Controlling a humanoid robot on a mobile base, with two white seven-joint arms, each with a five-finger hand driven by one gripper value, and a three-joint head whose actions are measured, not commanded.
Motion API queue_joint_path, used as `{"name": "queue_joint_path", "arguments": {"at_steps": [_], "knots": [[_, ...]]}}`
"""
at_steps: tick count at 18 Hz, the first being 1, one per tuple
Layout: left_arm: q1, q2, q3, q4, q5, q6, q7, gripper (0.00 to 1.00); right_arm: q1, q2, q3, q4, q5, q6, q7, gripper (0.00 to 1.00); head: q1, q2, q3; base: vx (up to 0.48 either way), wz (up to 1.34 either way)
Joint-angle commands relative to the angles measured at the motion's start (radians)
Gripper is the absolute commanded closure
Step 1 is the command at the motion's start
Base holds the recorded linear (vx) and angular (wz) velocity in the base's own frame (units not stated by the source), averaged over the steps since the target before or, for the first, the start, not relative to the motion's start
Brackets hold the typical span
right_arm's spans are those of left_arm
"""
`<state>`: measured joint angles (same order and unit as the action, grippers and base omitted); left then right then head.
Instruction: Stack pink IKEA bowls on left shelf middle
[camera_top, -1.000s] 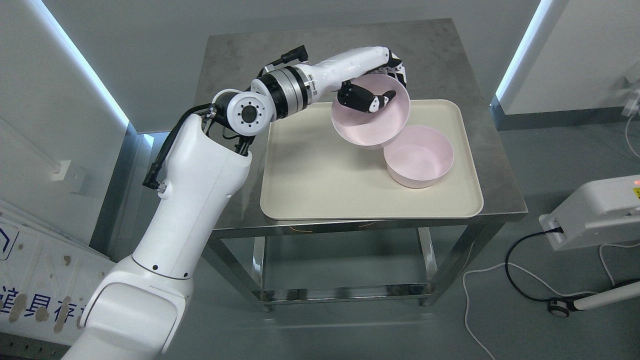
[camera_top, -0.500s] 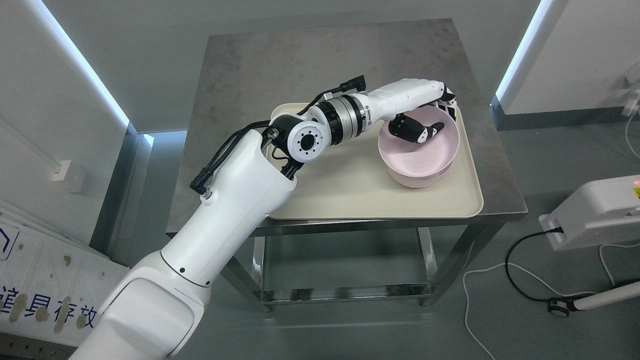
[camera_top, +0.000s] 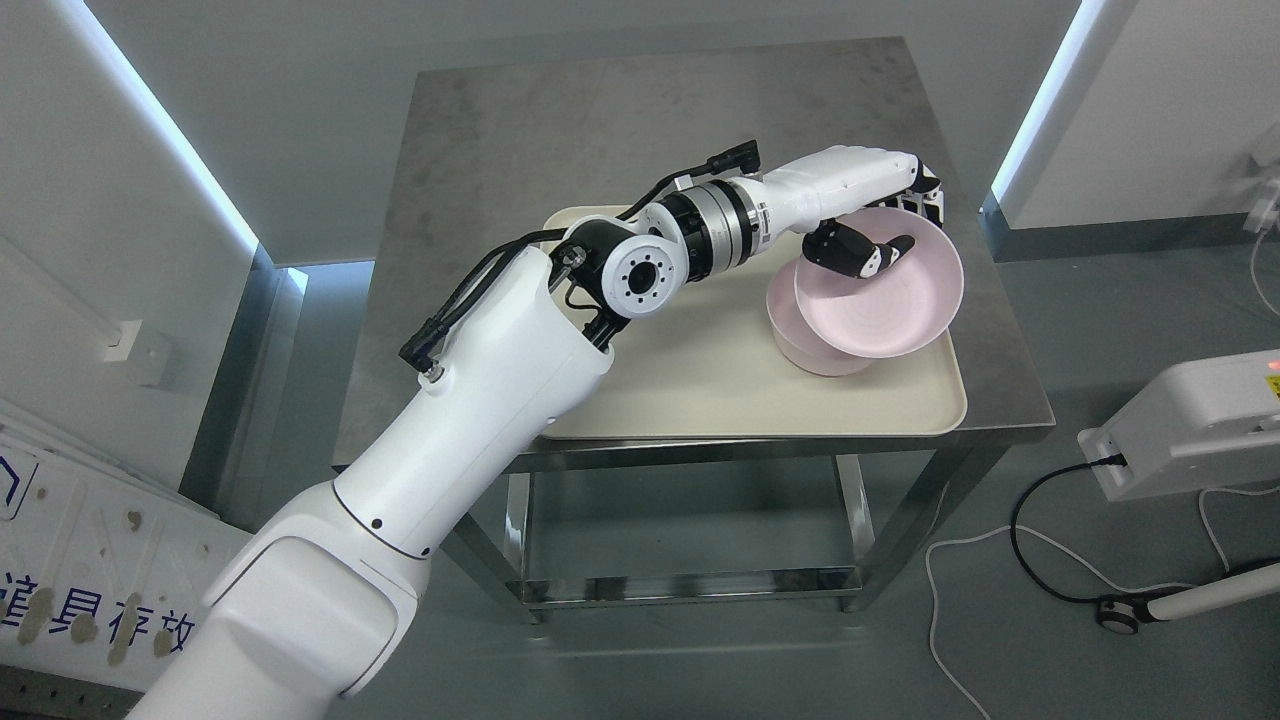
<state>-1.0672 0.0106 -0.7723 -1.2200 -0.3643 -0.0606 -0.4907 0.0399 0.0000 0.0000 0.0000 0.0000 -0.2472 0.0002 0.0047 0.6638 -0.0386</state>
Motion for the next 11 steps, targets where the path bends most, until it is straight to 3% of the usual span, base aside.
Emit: {"name": "queue_joint_path", "arguments": {"at_steps": [1,11], "knots": [[-0.02,0.007,-0.005,0.062,-0.01,-0.004,0.001,0.94,0.0,-0.017,-0.005,-0.017,-0.002,0.0,0.0,0.0,0.0,0.0,0.0,0.0,0.0],[-0.02,0.007,0.042,0.108,-0.09,-0.036,-0.008,0.94,0.0,-0.017,-0.005,-0.017,-0.002,0.0,0.0,0.0,0.0,0.0,0.0,0.0,0.0]]}}
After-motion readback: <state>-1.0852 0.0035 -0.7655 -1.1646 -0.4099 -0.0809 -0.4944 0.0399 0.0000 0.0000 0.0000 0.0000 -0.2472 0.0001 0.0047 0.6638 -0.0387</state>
